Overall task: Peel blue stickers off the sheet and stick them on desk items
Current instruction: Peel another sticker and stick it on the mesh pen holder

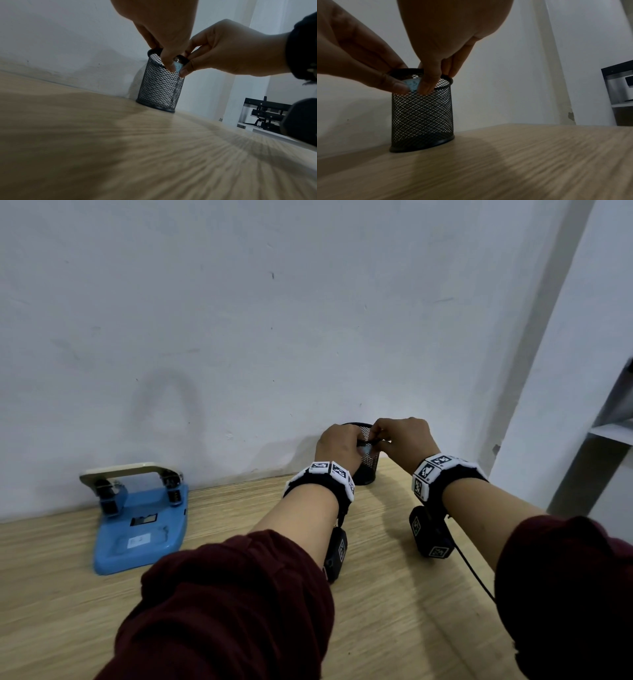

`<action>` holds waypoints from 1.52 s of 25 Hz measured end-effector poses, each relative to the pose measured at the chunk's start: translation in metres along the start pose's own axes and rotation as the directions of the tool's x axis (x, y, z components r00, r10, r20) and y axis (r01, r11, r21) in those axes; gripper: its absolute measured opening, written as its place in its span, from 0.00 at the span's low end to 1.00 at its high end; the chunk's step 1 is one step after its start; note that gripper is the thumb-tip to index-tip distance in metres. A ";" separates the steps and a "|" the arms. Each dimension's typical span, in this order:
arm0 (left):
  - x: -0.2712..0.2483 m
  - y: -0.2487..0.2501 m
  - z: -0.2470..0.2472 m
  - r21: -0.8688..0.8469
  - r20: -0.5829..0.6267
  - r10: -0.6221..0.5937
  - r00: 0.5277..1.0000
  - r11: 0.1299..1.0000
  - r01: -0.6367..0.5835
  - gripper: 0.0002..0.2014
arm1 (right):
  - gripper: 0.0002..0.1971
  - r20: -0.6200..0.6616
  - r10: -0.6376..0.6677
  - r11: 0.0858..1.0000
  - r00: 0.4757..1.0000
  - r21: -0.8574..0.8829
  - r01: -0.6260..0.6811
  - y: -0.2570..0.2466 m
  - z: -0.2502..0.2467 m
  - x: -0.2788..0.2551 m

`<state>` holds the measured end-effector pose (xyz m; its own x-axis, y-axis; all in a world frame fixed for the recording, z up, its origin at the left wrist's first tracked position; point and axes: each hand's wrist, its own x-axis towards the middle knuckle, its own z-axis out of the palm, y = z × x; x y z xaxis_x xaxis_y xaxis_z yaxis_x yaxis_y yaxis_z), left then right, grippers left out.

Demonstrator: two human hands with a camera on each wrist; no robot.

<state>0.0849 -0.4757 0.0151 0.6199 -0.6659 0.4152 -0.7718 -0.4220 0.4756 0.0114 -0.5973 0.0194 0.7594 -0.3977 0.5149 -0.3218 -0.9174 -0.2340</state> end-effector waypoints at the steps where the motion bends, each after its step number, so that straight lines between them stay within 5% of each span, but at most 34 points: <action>1: 0.001 0.000 0.001 0.007 0.001 0.000 1.000 1.000 0.000 0.12 | 0.08 -0.002 -0.002 1.000 1.000 0.008 0.002 0.001 0.000 -0.001; 33: 0.001 -0.009 -0.002 -0.009 0.010 0.025 1.000 1.000 -0.025 0.15 | 0.14 -0.039 -0.034 0.999 0.999 0.016 0.034 0.007 0.003 -0.003; 38: 0.000 -0.009 -0.003 -0.052 0.012 0.028 1.000 0.998 -0.027 0.14 | 0.19 0.039 -0.019 0.998 0.999 0.064 0.016 0.010 -0.001 -0.002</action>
<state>0.0920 -0.4701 0.0129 0.5965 -0.6846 0.4189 -0.7800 -0.3715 0.5035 0.0058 -0.6061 0.0170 0.7870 -0.3795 0.4864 -0.2722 -0.9211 -0.2783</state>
